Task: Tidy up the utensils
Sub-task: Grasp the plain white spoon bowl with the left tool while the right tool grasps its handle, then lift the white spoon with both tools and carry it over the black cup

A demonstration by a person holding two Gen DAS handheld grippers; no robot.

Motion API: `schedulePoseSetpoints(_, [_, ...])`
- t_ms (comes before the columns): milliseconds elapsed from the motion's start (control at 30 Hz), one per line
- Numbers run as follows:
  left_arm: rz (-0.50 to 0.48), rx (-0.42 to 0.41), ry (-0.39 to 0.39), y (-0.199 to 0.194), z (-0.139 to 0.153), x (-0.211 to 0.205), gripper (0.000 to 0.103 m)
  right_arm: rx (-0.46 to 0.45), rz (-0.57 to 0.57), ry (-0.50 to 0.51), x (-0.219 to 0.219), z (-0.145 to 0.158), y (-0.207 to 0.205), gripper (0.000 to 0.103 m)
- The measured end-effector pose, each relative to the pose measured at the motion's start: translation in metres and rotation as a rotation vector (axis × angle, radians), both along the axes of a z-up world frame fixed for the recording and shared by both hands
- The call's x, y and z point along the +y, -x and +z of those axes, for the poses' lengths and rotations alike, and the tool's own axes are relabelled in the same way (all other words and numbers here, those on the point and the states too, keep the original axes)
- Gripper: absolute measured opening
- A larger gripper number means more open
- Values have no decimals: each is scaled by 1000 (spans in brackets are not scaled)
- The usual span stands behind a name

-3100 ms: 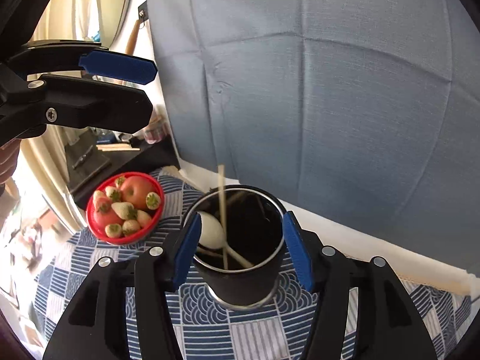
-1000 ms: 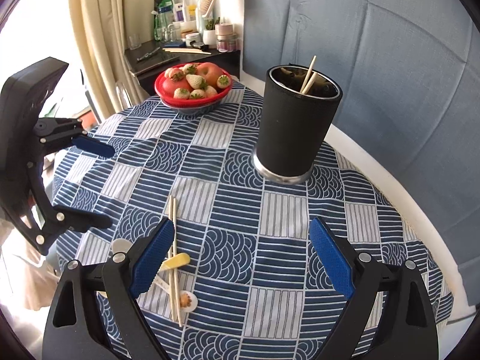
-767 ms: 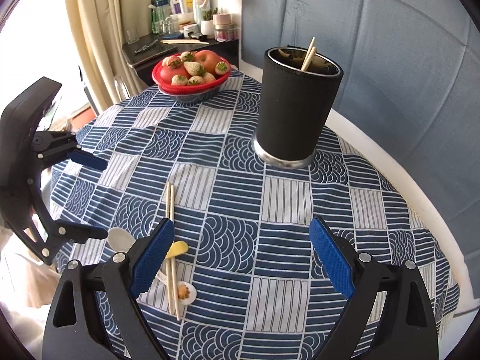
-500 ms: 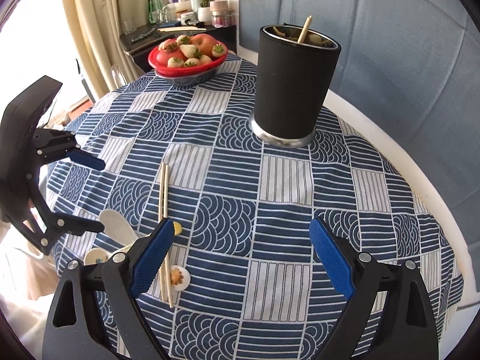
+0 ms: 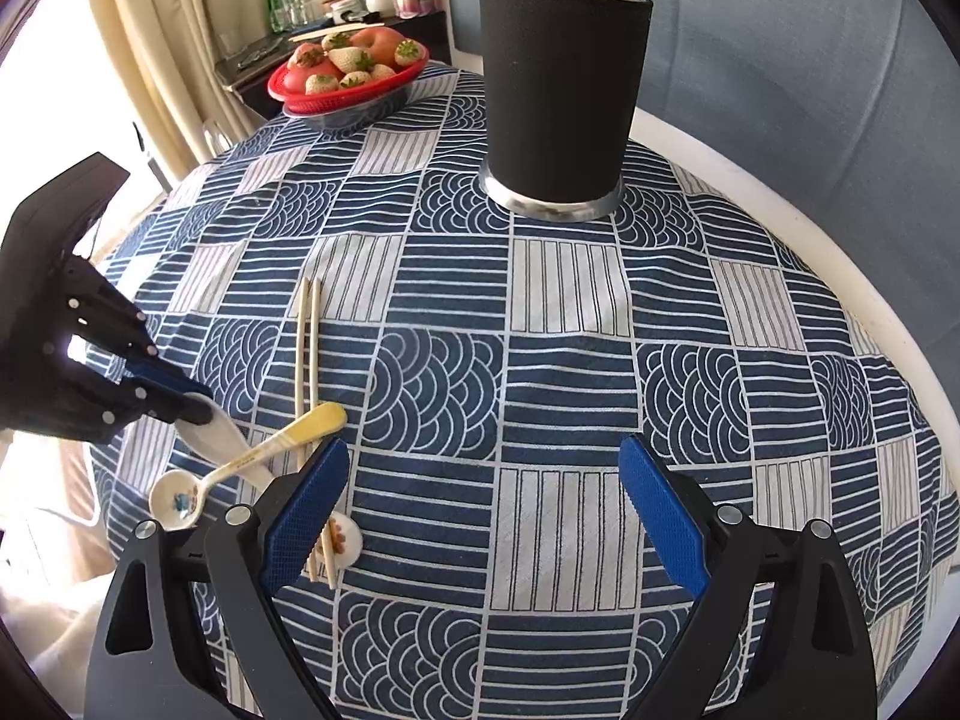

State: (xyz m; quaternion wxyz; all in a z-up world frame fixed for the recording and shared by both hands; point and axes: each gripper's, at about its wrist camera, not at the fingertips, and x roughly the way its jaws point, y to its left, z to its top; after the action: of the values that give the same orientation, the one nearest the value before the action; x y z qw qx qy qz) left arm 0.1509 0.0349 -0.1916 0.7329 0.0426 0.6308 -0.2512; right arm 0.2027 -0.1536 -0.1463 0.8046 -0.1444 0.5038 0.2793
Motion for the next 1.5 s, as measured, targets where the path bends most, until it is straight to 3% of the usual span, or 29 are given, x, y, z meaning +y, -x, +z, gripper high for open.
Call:
schedulePoseSetpoints(233, [-17, -26, -27, 2, 14, 5, 6, -6, 6, -27, 7, -1, 7, 87])
schedulePoseSetpoints(433, [-33, -64, -94, 4, 29, 13, 6, -63, 96, -51, 28, 6, 23, 87])
schedulePoseSetpoints(733, [-28, -89, -129, 6, 51, 28, 6, -101, 266, -77, 74, 5, 51, 86])
schedulePoseSetpoints(867, [-31, -81, -154, 10, 55, 32, 6, -79, 337, -83, 99, -7, 68, 69])
schedulePoseSetpoints(1000, [-26, -78, -159, 10, 60, 35, 7, -49, 408, -68, 121, -20, 84, 65])
schedulePoseSetpoints(1033, [-26, -83, -166, 10, 62, 35, 6, -37, 433, -53, 127, -24, 86, 52])
schedulePoseSetpoints(1067, [-31, -92, -170, 11, 65, 34, 7, -21, 456, -28, 130, -28, 90, 29])
schedulePoseSetpoints(1100, [-40, -100, -166, 12, 69, 32, 7, -11, 456, -9, 131, -31, 89, 16])
schedulePoseSetpoints(1200, [-64, -133, -166, 16, 79, 26, 7, 43, 424, -68, 122, -27, 84, 17])
schedulePoseSetpoints(1500, [-99, -222, -182, 16, 113, 8, 8, 12, 378, -122, 107, -3, 76, 17])
